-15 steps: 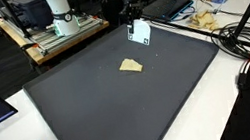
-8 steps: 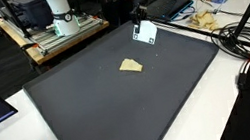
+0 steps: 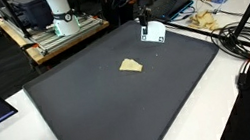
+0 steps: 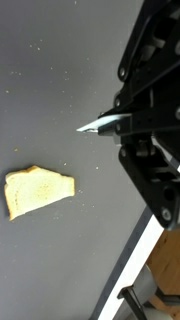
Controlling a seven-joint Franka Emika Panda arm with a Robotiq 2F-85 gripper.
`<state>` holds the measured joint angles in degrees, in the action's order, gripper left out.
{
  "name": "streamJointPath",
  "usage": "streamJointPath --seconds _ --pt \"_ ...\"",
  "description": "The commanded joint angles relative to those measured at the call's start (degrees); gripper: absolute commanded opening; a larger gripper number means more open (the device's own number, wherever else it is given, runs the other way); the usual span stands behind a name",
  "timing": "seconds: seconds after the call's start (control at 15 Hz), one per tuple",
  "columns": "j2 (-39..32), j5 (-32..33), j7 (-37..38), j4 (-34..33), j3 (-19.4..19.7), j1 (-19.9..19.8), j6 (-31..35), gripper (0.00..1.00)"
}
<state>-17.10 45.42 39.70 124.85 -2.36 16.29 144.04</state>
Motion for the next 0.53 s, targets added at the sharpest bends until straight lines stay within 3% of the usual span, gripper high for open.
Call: streamJointPath --seconds 0.0,0.27,0.47 --pt "2.55 4.30 -2.09 5.58 1.20 -2.64 10.18 0.01" --pt "4.15 3.75 -4.81 10.54 2.99 -6.42 19.61 0.01" --pt "5.54 0.73 -10.80 15.02 2.42 -11.26 27.85 0.01"
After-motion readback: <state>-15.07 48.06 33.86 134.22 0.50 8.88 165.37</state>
